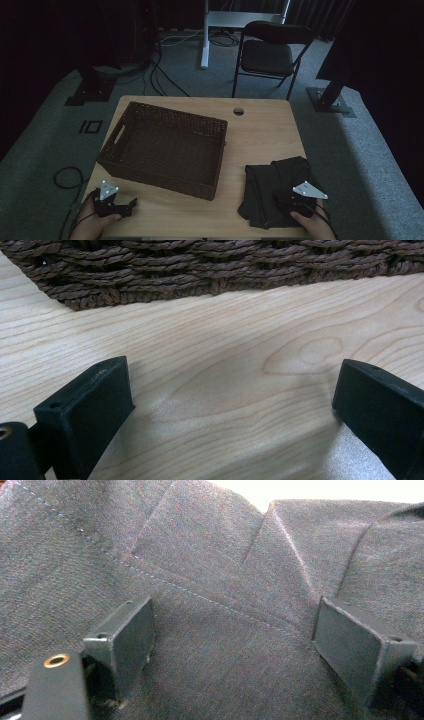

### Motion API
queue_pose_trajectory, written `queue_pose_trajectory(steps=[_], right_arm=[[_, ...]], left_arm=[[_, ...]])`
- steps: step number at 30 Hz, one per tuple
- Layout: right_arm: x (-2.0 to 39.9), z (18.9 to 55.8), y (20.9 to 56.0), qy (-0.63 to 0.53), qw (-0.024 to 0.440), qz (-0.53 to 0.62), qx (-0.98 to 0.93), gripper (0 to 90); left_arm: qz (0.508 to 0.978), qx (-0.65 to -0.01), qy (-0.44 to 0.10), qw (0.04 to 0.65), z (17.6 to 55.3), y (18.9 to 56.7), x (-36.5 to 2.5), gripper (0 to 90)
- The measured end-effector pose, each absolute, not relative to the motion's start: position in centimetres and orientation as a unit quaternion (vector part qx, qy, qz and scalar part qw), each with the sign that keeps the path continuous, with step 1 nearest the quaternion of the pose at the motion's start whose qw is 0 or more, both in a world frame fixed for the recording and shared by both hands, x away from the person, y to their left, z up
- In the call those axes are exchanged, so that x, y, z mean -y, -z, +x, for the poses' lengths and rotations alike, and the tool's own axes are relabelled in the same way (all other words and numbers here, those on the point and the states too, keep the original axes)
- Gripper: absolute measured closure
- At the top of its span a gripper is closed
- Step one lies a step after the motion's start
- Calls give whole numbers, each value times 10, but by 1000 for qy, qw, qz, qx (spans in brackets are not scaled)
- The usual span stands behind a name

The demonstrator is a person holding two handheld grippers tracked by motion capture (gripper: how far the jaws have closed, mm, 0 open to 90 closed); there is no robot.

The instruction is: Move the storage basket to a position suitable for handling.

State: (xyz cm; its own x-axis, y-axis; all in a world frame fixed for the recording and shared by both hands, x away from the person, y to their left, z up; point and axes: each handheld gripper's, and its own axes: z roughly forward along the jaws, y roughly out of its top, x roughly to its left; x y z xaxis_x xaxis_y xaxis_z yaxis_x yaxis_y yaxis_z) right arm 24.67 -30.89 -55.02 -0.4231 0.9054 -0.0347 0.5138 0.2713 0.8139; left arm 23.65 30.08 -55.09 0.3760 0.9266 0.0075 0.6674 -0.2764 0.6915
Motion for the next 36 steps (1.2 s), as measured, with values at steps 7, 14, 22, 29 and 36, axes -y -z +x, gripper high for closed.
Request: queue_pose_trajectory(steps=[7,14,22,29,36], right_arm=[[308,246,550,-377,262,469,-754,166],[310,247,545,-394,252,480,-742,164],[303,250,537,-397,259,479,-739,158],[290,255,526,-412,261,473,-733,148],[270,263,510,-425,269,456,-735,138]], left_arm=[[777,-508,-208,310,236,551,-303,31],[776,-501,-193,329,234,550,-310,45],[774,-505,-198,327,235,547,-319,45],[769,-508,-206,329,238,540,-328,45],[760,-516,-216,330,239,532,-340,45]])
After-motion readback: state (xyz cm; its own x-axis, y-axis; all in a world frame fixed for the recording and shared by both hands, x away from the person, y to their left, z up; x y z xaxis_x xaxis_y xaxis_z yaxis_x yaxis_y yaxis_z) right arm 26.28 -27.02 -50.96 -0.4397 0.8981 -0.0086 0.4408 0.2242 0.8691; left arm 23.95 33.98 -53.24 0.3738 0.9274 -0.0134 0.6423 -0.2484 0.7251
